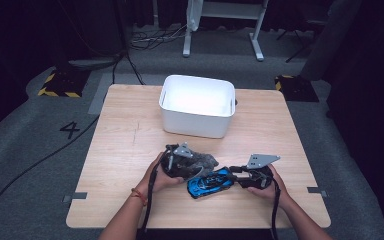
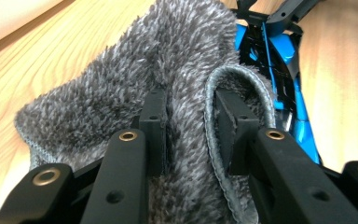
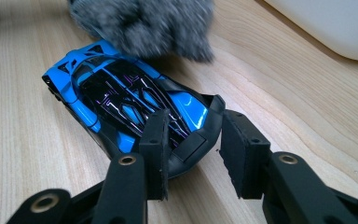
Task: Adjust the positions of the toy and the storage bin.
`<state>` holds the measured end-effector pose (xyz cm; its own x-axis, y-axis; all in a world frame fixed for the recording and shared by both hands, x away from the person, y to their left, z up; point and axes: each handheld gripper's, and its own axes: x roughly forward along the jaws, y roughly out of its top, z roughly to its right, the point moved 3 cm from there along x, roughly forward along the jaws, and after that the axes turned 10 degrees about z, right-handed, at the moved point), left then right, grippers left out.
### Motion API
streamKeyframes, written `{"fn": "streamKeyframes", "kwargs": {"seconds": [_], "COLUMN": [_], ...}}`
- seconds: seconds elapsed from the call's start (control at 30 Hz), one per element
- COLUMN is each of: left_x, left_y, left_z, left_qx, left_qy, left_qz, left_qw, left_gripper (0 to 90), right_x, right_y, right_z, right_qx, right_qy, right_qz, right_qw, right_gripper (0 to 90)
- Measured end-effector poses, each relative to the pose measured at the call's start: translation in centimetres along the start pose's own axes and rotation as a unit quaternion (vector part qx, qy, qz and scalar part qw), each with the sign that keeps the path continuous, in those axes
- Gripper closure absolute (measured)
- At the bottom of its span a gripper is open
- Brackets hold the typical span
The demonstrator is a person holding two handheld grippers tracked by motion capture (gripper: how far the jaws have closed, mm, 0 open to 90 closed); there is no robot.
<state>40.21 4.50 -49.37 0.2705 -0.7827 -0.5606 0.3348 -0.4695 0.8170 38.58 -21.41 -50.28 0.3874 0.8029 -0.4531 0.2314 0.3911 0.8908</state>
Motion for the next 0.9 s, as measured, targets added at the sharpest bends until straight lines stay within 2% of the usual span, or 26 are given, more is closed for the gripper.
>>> {"fn": "streamKeyframes", "kwargs": {"seconds": [0.1,0.27,0.3,0.43,0.53,0.6,0.7,0.77,0.8,0.83,0.87,0.9], "left_x": [-0.4,-3.3,-4.0,-5.2,-5.0,-4.4,-4.1,-3.5,-3.2,-3.1,-2.8,-2.7], "left_y": [-0.4,-2.6,-3.4,-5.2,-5.6,-5.7,-5.4,-5.4,-5.4,-5.4,-5.4,-5.4], "left_z": [0.5,1.4,1.7,3.8,5.6,6.8,7.8,8.1,8.2,8.2,8.2,8.2], "left_qx": [0.012,0.018,0.022,0.024,0.027,0.034,0.042,0.035,0.026,0.023,0.022,0.023], "left_qy": [0.011,0.035,0.039,0.022,0.007,0.01,0.004,0.028,0.043,0.051,0.06,0.066], "left_qz": [-0.009,-0.016,-0.028,-0.024,-0.019,-0.02,-0.03,-0.034,-0.03,-0.026,-0.025,-0.025], "left_qw": [0.9998,0.9991,0.9986,0.9992,0.9994,0.9992,0.9987,0.9984,0.9983,0.9981,0.9977,0.9973], "left_gripper": [68.1,68.7,68.9,68.7,68.0,66.6,65.5,57.5,54.2,51.1,48.1,45.6], "right_x": [-0.1,-0.1,-0.1,-0.2,-0.2,-0.2,-0.3,-0.3,-0.4,-0.4,-0.3,-0.4], "right_y": [-0.1,0.0,0.0,0.0,0.1,0.1,0.1,0.1,0.1,0.0,0.0,0.1], "right_z": [0.1,0.0,0.0,0.0,-0.1,-0.1,0.0,0.0,0.0,0.0,-0.1,-0.1], "right_qx": [0.0,-0.006,-0.007,-0.009,-0.013,-0.014,-0.016,-0.018,-0.02,-0.024,-0.027,-0.034], "right_qy": [-0.002,-0.004,-0.005,-0.008,-0.01,-0.01,-0.011,-0.011,-0.009,0.001,0.006,0.009], "right_qz": [0.001,-0.001,-0.002,-0.003,-0.006,-0.007,-0.01,-0.01,-0.009,-0.01,-0.009,-0.005], "right_qw": [1.0,1.0,1.0,0.9999,0.9999,0.9998,0.9998,0.9997,0.9997,0.9997,0.9996,0.9994], "right_gripper": [63.3,63.4,63.4,63.5,63.6,63.6,63.5,63.1,59.5,51.6,48.5,41.6]}}
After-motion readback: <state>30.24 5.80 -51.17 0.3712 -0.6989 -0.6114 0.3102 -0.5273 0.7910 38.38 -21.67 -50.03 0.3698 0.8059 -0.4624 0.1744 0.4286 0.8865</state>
